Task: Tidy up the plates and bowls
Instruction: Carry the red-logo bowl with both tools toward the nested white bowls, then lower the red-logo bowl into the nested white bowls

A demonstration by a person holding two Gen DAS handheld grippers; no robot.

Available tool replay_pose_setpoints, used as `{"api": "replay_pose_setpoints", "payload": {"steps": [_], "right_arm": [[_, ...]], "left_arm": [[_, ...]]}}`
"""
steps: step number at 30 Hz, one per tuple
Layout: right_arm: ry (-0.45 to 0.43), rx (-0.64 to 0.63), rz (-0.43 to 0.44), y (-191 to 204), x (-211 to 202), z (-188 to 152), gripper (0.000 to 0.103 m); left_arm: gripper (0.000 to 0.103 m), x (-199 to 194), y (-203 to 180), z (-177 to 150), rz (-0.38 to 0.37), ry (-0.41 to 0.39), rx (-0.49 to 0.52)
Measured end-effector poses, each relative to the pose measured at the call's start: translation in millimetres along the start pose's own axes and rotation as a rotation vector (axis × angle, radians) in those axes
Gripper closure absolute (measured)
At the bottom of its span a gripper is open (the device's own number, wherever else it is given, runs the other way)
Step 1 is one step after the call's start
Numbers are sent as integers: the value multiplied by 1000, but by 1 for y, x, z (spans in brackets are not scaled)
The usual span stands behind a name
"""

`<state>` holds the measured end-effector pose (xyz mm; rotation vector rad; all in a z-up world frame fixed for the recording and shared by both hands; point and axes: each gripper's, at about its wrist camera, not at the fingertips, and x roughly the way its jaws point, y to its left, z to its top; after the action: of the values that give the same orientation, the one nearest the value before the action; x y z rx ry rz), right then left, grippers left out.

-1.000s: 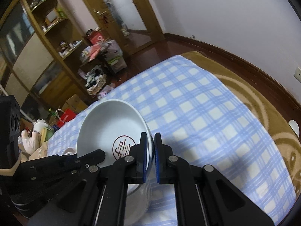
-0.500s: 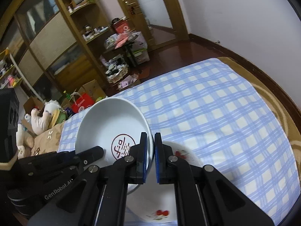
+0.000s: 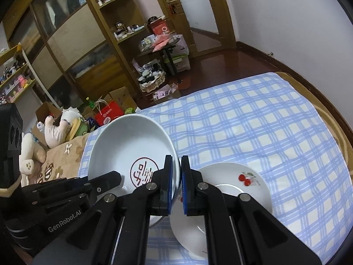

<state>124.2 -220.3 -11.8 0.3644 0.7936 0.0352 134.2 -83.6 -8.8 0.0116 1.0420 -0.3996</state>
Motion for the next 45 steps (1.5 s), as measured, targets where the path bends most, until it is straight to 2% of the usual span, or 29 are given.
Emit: {"api": "replay_pose_setpoints", "payload": {"steps": [11, 18, 29, 45], "right_arm": [[43, -49, 26, 34, 31, -10, 95], [74, -98, 14, 44, 58, -18, 95], [127, -72, 24, 33, 93, -25, 95], [150, -33, 22, 23, 111, -31, 95]], "left_arm": [[90, 6, 46, -11, 23, -2, -63], [90, 31, 67, -17, 33, 31, -104], [89, 71, 75, -20, 61, 100, -100], [89, 94, 80, -21, 55, 157, -109]]}}
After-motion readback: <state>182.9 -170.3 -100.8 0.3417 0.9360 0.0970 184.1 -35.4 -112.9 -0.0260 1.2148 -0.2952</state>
